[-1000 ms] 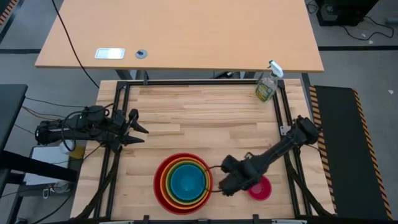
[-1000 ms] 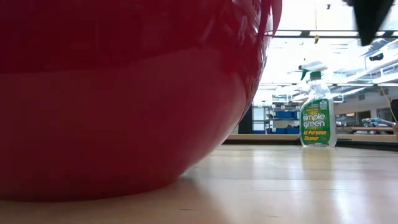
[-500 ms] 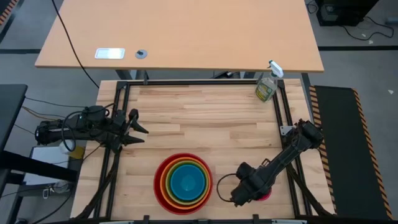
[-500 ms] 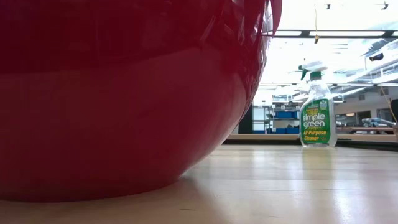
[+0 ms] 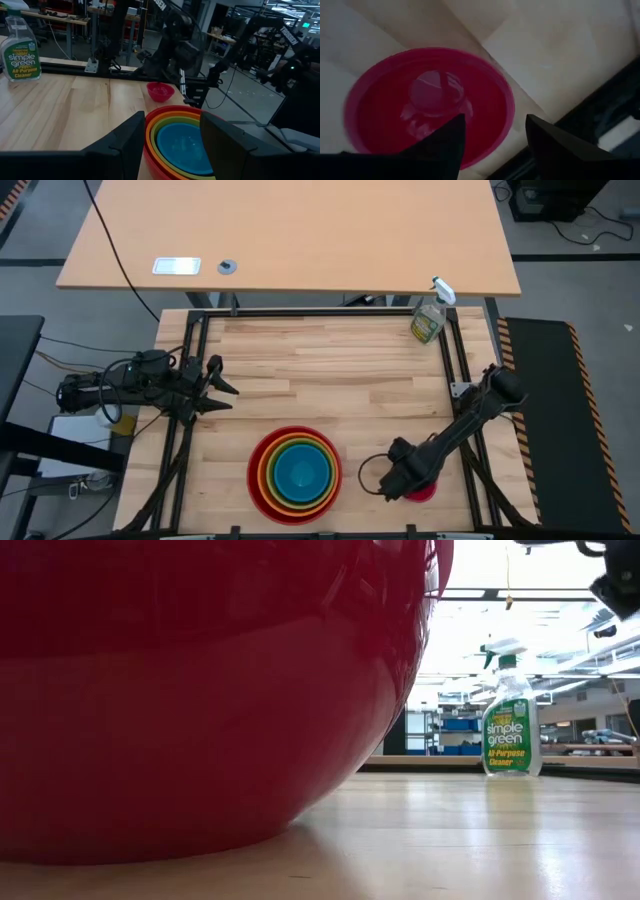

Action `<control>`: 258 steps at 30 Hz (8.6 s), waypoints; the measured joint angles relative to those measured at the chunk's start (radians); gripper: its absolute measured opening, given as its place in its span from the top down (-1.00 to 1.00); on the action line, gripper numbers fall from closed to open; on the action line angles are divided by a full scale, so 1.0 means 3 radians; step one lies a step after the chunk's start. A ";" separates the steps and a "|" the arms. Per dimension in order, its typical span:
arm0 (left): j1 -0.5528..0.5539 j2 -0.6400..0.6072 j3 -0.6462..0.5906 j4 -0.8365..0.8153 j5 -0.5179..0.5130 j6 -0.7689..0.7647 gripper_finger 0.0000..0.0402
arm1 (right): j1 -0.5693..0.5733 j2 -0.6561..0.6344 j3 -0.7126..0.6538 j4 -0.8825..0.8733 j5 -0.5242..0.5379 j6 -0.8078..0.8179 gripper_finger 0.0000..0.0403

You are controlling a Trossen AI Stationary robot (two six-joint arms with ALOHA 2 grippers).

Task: Nest bowls inside each other
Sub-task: Stack the red bowl on top of the blue bowl, then return to Home Position

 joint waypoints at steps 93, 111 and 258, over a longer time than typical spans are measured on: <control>-0.0001 -0.0001 -0.0001 -0.0001 0.0000 -0.0014 0.04 | -0.1182 0.1710 0.3102 0.1130 0.1636 -0.2309 0.87; -0.0001 -0.0001 -0.0001 -0.0023 0.0000 -0.0027 0.04 | -0.1121 0.1724 0.3101 0.0817 0.1239 -0.2748 0.58; 0.0000 -0.0740 -0.0041 0.0084 -0.0531 0.0244 0.04 | -0.1585 -0.4837 -0.4348 0.6331 0.2924 -0.4489 0.35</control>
